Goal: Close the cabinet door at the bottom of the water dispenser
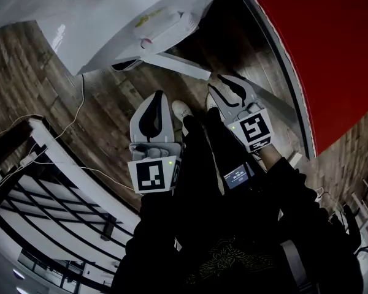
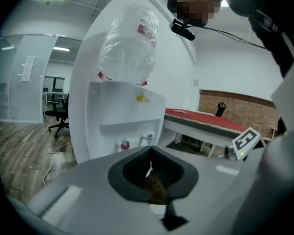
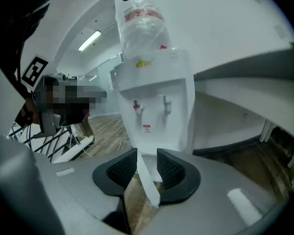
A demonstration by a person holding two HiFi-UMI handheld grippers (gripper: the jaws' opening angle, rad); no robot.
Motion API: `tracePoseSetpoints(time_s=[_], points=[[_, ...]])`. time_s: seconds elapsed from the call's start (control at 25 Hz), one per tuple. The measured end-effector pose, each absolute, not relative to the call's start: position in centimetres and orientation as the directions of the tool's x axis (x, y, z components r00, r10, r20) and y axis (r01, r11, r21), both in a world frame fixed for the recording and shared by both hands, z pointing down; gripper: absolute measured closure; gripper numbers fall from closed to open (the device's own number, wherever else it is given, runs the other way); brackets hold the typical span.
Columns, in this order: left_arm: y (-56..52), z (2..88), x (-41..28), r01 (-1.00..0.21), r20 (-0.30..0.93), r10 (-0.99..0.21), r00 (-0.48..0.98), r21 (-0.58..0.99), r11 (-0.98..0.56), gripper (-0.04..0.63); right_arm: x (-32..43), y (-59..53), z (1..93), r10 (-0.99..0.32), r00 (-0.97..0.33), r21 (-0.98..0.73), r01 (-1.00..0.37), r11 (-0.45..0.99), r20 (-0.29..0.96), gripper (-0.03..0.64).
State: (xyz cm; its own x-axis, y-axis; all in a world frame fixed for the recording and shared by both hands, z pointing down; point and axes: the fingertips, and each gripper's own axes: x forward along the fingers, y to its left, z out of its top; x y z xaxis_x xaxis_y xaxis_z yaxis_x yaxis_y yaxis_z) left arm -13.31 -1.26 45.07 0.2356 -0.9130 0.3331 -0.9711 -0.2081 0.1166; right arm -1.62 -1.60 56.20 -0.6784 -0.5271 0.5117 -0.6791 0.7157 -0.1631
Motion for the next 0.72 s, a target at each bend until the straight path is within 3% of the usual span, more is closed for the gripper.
tracePoseSetpoints(time_s=[0.28, 0.72], points=[[-2.0, 52.5, -14.5, -0.979, 0.398, -0.895, 0.201, 0.111, -0.171, 0.588, -1.2, -0.8, 68.3, -0.442, -0.605, -0.08, -0.644, 0.761, 0.662, 0.441], [-1.0, 55.3, -15.6, -0.975, 0.438, -0.872, 0.218, 0.129, -0.18, 0.588, -0.1, 0.8, 81.4, -0.305, -0.436, -0.026, -0.606, 0.795, 0.847, 0.38]])
